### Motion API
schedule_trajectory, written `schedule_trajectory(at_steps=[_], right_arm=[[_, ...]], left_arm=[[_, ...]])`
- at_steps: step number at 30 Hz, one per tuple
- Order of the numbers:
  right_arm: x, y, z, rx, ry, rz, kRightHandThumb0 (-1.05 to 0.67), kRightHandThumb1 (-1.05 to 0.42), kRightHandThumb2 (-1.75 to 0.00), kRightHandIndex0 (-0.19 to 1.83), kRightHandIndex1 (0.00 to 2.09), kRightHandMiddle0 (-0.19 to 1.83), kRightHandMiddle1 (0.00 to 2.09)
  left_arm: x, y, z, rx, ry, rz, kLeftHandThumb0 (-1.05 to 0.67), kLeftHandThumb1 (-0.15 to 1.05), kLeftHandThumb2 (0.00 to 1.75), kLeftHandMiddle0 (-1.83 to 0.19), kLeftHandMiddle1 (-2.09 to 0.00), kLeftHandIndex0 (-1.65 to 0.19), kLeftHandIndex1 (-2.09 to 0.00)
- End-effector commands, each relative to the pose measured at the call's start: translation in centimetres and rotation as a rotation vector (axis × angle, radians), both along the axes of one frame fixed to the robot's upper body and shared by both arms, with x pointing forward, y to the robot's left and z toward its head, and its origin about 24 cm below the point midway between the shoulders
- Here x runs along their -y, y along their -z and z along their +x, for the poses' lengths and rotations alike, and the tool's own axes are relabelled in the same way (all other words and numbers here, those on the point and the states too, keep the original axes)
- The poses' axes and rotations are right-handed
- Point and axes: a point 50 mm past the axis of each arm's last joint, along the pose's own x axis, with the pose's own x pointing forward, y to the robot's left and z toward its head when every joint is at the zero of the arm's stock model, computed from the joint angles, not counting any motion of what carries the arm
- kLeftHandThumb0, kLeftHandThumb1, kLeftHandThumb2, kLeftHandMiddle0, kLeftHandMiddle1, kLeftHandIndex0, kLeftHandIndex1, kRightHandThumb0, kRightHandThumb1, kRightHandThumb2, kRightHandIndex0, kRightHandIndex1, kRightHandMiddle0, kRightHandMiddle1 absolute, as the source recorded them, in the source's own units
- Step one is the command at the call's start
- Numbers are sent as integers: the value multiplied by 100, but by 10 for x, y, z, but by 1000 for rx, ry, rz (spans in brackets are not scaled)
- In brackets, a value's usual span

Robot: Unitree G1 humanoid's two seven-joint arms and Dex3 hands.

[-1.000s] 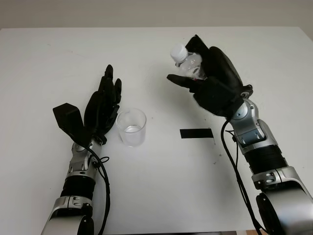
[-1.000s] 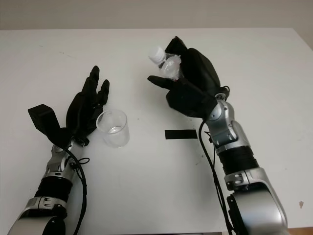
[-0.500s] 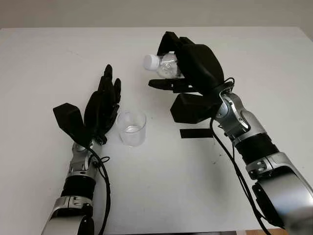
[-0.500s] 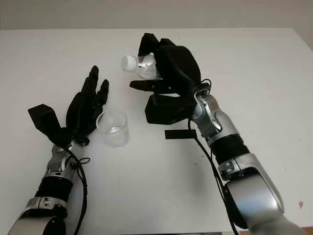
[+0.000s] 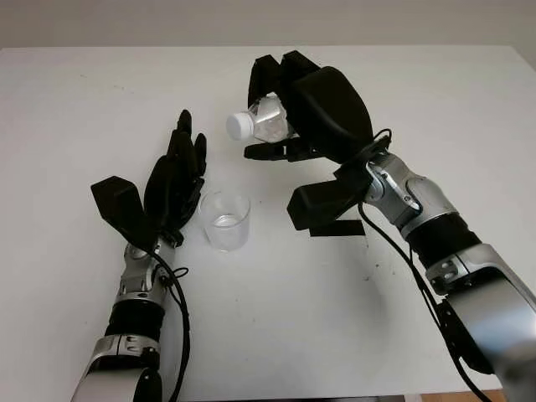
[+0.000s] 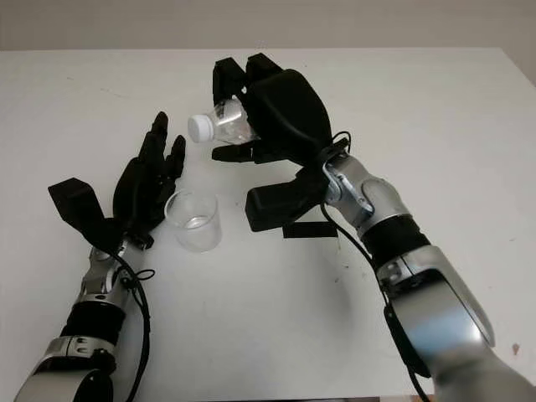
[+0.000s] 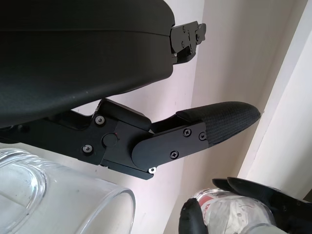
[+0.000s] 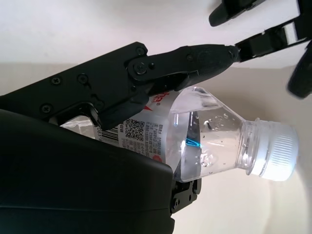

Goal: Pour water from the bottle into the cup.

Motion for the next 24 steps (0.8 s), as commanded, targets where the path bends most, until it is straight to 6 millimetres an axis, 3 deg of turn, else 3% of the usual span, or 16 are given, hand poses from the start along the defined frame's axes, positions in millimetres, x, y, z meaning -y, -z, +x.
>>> schedule_trajectory(at_steps=[1,4,10,15,18,24], right_arm=[[-5,-13,-1,71,-32,-33,-46,-105,-35,148,209,109,209],[-8,-13,-2,112,-49,-77,-48,-105,-32,142,209,97,209],[-9,-15,-1,194,-38,-161,-50,-105,-35,141,209,95,209],[-9,-15,-2,317,-2,-289,-52,-105,-39,133,209,81,209],[-11,-16,-3,420,4,-375,-55,-105,-42,129,209,60,209],[-13,-19,-7,508,-34,-478,-54,-105,-41,130,209,74,209]], left_arm=[[0,17,-5,-65,-8,-4,-86,105,72,14,-6,18,-5],[0,17,-5,-61,-6,-9,-86,105,71,14,-5,18,-4],[0,18,-6,-62,-11,-10,-86,105,71,14,-5,18,-5],[1,18,-6,-64,-10,-13,-86,105,71,14,-5,19,-4],[1,19,-6,-66,-10,-12,-86,105,71,14,-5,19,-4],[2,20,-6,-64,-16,-13,-86,105,71,14,-6,18,-5]])
